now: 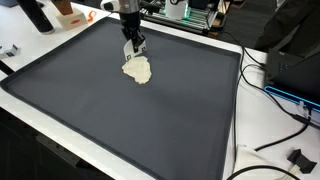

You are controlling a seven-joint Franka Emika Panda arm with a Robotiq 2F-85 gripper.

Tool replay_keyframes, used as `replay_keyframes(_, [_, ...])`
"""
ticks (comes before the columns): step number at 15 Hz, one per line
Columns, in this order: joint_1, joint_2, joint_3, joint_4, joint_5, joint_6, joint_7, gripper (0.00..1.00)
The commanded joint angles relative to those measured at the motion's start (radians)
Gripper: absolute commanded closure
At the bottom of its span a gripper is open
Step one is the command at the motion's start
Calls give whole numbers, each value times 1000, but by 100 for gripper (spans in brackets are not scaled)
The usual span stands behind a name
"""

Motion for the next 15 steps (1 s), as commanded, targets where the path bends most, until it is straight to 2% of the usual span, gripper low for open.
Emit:
replay_keyframes(1, [9,38,3,-106,-12,-10,18,99])
replay_keyframes(4, [28,26,-29,-133,-84,3,106,99])
replay_keyframes(9, [44,-22,-36,-154,-154,-39,206,99])
replay_keyframes(15, [50,-143,-15,-177,-207,-133,238,99])
